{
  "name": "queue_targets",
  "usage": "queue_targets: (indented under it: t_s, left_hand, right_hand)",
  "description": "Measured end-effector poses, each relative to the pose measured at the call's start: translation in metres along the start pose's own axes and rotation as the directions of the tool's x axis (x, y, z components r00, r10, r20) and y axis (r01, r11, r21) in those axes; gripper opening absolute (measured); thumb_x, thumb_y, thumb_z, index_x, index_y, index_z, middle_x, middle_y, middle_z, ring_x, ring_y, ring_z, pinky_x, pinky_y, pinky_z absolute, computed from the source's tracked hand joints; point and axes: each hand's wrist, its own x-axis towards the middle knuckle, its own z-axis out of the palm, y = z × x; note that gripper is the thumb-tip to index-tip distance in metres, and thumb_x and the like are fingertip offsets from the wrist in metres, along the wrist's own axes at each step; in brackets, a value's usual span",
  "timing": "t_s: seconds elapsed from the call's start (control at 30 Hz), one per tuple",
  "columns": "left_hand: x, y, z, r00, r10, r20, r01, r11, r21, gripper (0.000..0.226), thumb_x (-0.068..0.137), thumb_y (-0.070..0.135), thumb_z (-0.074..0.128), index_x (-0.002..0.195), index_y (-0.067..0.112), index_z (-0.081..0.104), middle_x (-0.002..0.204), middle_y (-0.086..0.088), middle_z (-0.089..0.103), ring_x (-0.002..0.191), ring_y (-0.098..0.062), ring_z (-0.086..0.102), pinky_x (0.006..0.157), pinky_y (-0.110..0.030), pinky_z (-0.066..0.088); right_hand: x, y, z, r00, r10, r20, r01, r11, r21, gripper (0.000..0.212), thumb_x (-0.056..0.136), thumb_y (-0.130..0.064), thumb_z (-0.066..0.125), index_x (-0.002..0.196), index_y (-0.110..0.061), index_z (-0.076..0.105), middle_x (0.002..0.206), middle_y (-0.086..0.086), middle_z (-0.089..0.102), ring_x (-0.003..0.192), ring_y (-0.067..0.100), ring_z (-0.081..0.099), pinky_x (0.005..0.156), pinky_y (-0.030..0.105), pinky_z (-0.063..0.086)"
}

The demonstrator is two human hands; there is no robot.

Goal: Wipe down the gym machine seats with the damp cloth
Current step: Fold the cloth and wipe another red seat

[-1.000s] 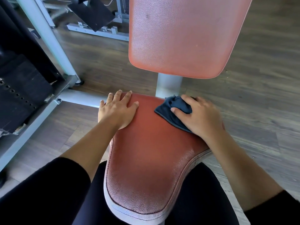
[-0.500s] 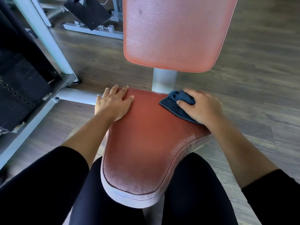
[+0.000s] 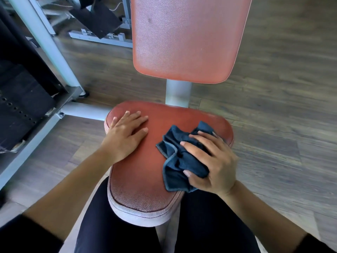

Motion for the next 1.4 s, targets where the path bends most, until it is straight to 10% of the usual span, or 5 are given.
queue_targets:
  t_s: [0.53,0.97,1.4]
  left_hand:
    - [-0.002,0.002,-0.004,0.995,-0.006,0.095,-0.003,0.995,0.099,0.044,0.100,0.035,0.038,0.143,0.036,0.033,0.157,0.011,0.019,0.146,-0.011,0.002,0.116,-0.034,-0.007]
    - [0.027,-0.023,-0.014,0.970,-0.179,0.163,0.127,0.949,0.290,0.053,0.098,0.051,0.025,0.148,0.044,0.010,0.160,0.008,-0.004,0.146,-0.017,-0.012,0.117,-0.046,-0.005]
    - [0.033,-0.027,-0.010,0.982,-0.159,0.103,0.124,0.952,0.280,0.048,0.101,0.041,0.021,0.148,0.045,0.010,0.159,0.012,-0.001,0.146,-0.014,-0.008,0.118,-0.045,-0.003]
  right_hand:
    - [0.017,-0.020,-0.003,0.990,-0.023,0.137,-0.001,0.985,0.170,0.046,0.081,-0.046,0.056,0.115,-0.017,0.069,0.119,0.006,0.065,0.118,0.024,0.058,0.098,0.042,0.046]
    - [0.066,0.035,0.019,0.814,0.450,0.367,-0.381,0.891,-0.248,0.065,0.078,-0.069,0.041,0.127,-0.029,0.057,0.124,-0.007,0.061,0.116,0.023,0.052,0.098,0.043,0.042]
    - [0.057,0.002,0.010,0.793,0.463,0.397,-0.407,0.887,-0.221,0.055,0.080,-0.065,0.043,0.125,-0.036,0.054,0.131,-0.011,0.055,0.129,0.018,0.043,0.105,0.047,0.036]
